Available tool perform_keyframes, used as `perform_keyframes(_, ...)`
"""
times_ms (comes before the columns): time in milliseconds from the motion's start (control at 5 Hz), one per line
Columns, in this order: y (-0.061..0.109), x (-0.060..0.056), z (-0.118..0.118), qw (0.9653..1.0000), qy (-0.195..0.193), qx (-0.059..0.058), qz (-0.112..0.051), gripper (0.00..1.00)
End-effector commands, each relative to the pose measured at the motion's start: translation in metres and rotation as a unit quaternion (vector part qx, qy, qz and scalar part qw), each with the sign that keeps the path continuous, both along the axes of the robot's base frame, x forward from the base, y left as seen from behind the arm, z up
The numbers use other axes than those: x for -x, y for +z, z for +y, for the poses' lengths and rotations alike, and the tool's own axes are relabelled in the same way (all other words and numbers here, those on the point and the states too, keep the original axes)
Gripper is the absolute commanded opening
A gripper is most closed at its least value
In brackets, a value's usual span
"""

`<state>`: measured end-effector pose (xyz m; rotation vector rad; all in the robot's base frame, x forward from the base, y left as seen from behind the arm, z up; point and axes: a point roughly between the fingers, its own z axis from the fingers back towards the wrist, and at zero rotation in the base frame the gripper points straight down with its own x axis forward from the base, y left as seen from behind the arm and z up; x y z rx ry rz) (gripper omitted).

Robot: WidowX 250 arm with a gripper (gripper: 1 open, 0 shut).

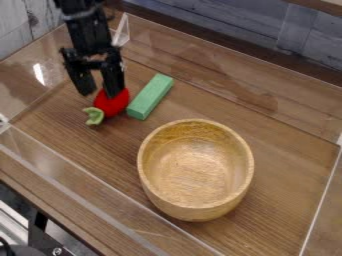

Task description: Move the red fruit to the left

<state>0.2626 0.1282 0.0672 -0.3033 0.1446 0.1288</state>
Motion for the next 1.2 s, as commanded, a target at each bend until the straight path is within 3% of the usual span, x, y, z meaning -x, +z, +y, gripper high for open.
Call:
perform_keyframes(0,0.046,-0.001,0.01,0.9989,-0.01,-0.017,-0.042,1.0)
perform_keyframes(200,0.065,0.003,0.017,0.9984,-0.023,-0.015,-0.049,1.0)
perform_keyframes(600,0.074,-0.01,-0.002,0.9984,0.003,-0.018,-0.053,1.0)
perform_keyframes(1000,0.074,0.0,-0.011,0.9973,-0.048,-0.016,-0.052,1.0)
